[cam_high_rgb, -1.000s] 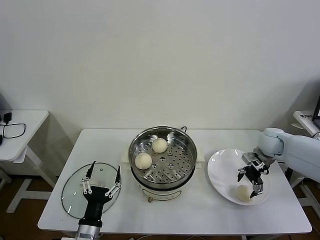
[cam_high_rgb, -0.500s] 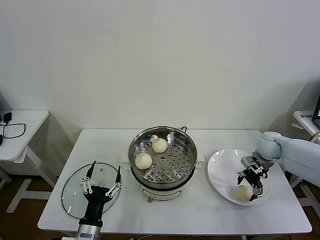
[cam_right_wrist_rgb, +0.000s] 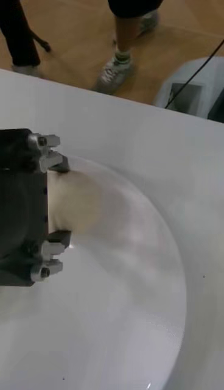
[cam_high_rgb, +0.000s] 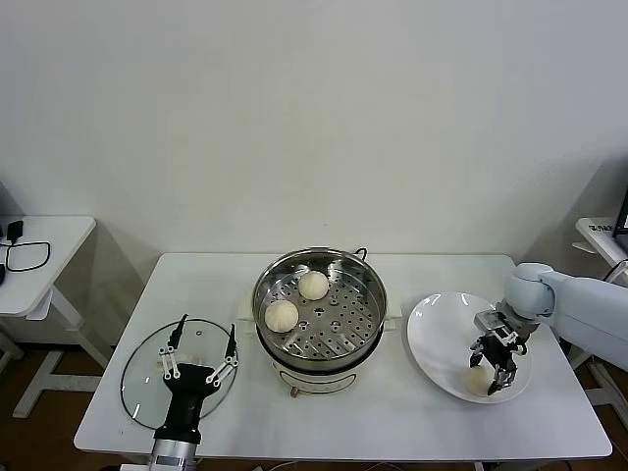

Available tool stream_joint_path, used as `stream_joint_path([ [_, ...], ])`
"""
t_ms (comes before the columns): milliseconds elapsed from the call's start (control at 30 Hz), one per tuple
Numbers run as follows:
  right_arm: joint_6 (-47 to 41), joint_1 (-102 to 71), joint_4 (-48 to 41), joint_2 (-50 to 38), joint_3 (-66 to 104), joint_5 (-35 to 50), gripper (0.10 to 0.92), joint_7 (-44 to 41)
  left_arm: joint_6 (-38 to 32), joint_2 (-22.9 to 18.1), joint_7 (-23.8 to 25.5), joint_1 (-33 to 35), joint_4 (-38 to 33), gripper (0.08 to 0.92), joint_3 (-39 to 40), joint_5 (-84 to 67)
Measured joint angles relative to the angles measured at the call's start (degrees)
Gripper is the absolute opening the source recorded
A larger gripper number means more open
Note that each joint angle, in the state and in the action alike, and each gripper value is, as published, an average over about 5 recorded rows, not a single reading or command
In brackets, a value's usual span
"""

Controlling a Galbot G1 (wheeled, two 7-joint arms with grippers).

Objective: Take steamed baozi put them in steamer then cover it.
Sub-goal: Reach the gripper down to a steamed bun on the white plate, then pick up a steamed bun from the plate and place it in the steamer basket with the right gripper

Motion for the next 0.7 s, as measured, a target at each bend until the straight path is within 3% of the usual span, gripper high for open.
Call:
stream_joint_path([
  [367,4.01,9.83,3.76,1.40,-1.84,1.28,0.620,-1.34,-0.07,0.52,-0.08,0.38,-0.60,0.823,0.14,-0.16],
  [700,13.95,25.08,9.08,9.47,-2.89,3.12,0.625,-1.70,-0.30,0.84,-0.20,0.99,-0.79,0.823,0.19,-0.17],
])
